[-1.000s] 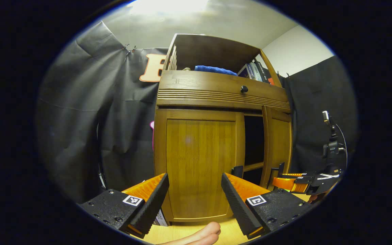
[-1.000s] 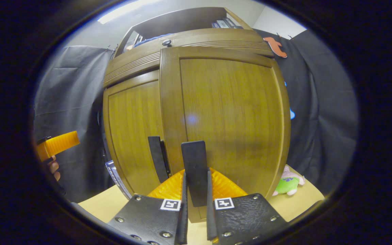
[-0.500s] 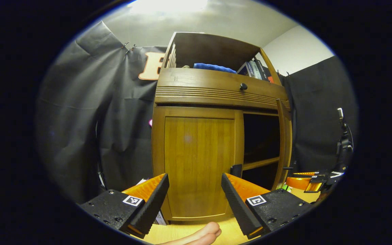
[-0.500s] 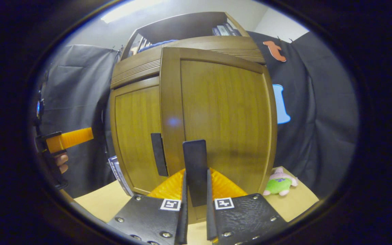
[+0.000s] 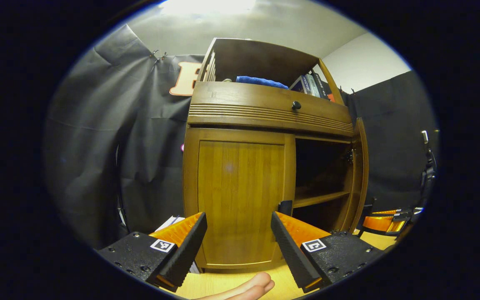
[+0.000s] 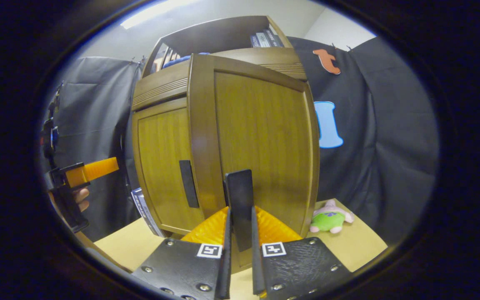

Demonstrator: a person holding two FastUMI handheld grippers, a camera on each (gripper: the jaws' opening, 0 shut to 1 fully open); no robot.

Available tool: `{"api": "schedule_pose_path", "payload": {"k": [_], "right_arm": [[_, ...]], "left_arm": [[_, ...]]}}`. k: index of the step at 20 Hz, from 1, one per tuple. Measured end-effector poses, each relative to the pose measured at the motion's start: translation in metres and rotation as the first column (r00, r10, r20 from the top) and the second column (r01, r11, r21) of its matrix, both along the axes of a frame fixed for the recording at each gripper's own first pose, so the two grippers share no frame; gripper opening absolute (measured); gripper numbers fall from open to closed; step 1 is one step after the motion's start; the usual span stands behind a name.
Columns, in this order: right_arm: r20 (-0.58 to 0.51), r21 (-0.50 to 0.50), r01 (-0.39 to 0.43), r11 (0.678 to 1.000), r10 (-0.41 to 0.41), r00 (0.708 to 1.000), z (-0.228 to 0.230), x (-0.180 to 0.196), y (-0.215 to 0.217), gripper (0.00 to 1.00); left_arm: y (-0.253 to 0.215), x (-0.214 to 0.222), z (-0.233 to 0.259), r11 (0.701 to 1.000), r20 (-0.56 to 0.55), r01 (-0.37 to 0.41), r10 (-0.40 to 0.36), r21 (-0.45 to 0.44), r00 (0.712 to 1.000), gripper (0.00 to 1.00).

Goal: Open the right door of the double-door shoe cabinet with the right hand, and open the left door with the left hand.

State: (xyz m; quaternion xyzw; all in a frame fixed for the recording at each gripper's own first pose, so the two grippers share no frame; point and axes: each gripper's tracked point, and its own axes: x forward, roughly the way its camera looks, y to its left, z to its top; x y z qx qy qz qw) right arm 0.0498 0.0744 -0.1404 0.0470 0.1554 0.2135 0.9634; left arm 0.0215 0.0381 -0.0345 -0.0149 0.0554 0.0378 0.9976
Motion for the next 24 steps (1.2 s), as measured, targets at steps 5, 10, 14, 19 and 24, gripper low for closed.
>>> {"api": "schedule_pose_path", "payload": {"k": [5,10,14,19,24], "right_arm": [[0.019,-0.036,0.056,0.998,-0.055,0.998,0.004,-0.009,-0.029,0.21],[0.103,-0.19,0.153,0.97,-0.136,0.985,0.01,-0.017,-0.067,0.21],[0.174,-0.231,0.225,0.947,-0.187,0.967,0.023,-0.018,-0.085,0.17],[0.133,-0.16,0.262,0.952,-0.242,0.961,0.019,-0.013,-0.109,0.02],[0.153,-0.187,0.346,0.919,-0.32,0.935,0.02,0.001,-0.157,0.01]], "left_arm": [[-0.008,-0.003,0.001,1.0,0.005,0.019,-0.019,0.004,1.0,0.92],[-0.028,-0.004,0.001,0.998,0.004,0.065,-0.065,0.012,0.998,0.92],[-0.047,-0.007,-0.007,0.992,-0.024,0.123,-0.123,0.015,0.992,0.92],[-0.049,-0.007,-0.007,0.992,-0.02,0.126,-0.125,0.025,0.992,0.92],[-0.043,-0.007,-0.006,0.994,-0.014,0.105,-0.104,0.027,0.994,0.94]]}}
